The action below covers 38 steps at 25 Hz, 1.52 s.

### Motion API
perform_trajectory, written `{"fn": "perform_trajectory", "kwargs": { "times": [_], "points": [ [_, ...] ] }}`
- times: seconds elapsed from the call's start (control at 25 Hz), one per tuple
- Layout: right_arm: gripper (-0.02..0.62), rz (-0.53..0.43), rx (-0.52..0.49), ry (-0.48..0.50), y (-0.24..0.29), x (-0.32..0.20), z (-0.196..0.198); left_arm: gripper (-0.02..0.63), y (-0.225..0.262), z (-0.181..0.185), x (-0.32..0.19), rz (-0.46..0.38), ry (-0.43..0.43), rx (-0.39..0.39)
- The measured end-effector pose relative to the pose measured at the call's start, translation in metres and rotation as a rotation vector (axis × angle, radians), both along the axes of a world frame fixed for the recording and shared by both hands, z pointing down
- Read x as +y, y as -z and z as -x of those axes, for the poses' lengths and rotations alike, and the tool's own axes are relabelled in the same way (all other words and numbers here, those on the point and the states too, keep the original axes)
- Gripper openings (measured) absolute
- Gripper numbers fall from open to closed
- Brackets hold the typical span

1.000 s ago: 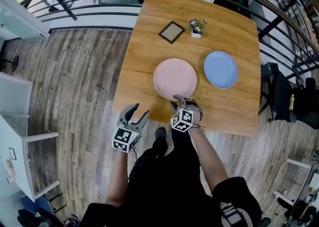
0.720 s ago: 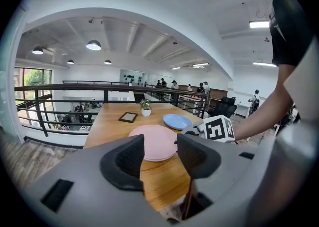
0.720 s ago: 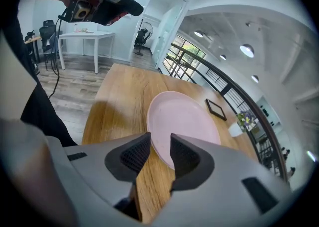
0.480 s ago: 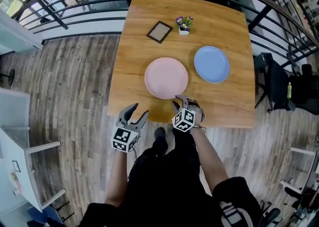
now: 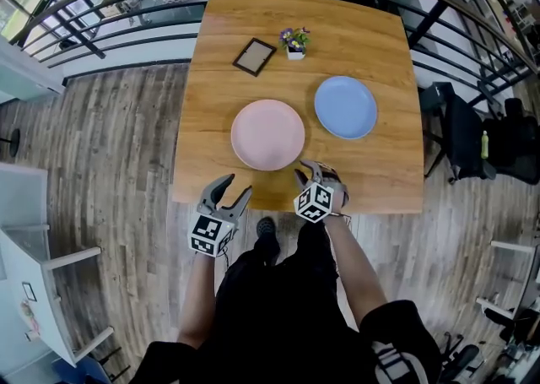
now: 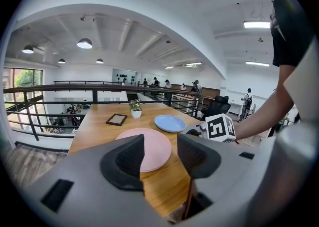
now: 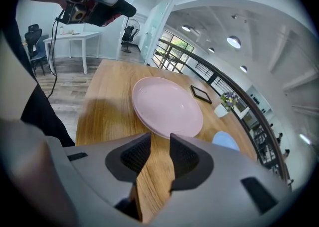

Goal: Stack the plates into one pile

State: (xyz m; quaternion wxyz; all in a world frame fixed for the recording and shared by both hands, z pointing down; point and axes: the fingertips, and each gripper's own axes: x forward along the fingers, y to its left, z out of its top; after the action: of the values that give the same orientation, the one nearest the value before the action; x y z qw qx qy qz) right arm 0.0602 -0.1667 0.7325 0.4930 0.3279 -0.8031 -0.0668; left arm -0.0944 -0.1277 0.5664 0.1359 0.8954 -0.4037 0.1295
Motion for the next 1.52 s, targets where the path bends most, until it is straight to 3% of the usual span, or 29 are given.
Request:
{"fn": "perform_trajectory", "kwargs": {
  "times": [0.4, 1.52],
  "points": [
    [0.126, 0.006, -0.010, -0.005, -0.001, -0.020, -0.036, 0.219, 0.000, -0.029, -0.016, 0.016, 0.018, -0.014],
    [0.121, 0.021, 0.032, 0.128, -0.006, -0.059, -0.122, 0.219, -0.001, -0.114, -0.041, 0.012, 0.168, -0.010]
  ]
}}
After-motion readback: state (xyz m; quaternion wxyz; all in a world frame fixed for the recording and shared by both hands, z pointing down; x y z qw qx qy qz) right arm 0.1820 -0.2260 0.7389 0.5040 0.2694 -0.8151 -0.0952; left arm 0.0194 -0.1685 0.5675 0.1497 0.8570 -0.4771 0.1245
